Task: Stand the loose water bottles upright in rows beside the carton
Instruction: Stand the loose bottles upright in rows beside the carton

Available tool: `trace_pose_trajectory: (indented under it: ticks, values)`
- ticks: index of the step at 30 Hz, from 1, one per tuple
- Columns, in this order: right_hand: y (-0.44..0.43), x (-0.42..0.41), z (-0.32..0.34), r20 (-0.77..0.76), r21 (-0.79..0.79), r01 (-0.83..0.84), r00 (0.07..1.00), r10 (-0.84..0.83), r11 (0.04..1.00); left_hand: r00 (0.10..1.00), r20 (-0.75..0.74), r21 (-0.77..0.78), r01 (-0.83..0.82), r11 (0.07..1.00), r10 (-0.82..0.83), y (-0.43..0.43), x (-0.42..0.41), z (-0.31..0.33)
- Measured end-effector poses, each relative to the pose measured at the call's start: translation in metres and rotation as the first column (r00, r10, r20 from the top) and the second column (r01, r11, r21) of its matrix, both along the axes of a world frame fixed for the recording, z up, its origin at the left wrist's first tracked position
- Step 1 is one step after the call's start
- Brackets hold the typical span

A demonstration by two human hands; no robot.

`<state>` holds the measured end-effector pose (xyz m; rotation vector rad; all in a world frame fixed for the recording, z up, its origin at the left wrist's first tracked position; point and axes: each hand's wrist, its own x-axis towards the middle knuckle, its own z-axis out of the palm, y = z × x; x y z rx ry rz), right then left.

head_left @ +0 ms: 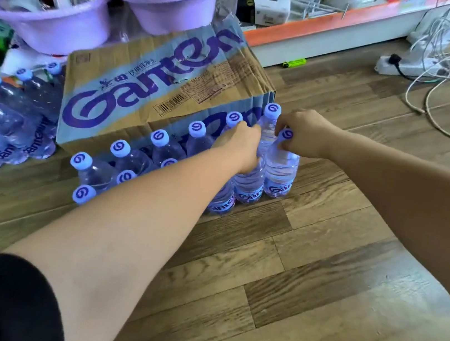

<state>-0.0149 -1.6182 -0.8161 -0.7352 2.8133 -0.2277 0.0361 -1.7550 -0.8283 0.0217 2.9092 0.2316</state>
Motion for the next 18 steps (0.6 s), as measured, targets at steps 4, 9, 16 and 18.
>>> trace_pose_trajectory:
  ticks: [4,9,16,18]
  values:
    - [0.002,0.002,0.002,-0.019,0.072,-0.046,0.999,0.048,0.996,0.999,0.041,0.0,0.031,1.0,-0.031,-0.002,-0.002,0.0]
    - [-0.001,0.009,0.004,-0.028,0.257,-0.066,0.997,0.076,0.964,0.995,0.051,0.01,0.081,0.997,-0.081,-0.008,0.003,0.002]
    - [-0.05,0.015,0.038,-0.167,0.204,-0.021,0.984,0.056,0.979,0.992,-0.124,0.037,0.035,0.999,-0.03,-0.065,0.016,0.038]
    - [-0.084,0.014,0.049,-0.142,0.139,-0.044,0.988,0.064,0.989,0.993,-0.121,0.053,-0.009,0.999,0.016,-0.101,0.021,0.047]
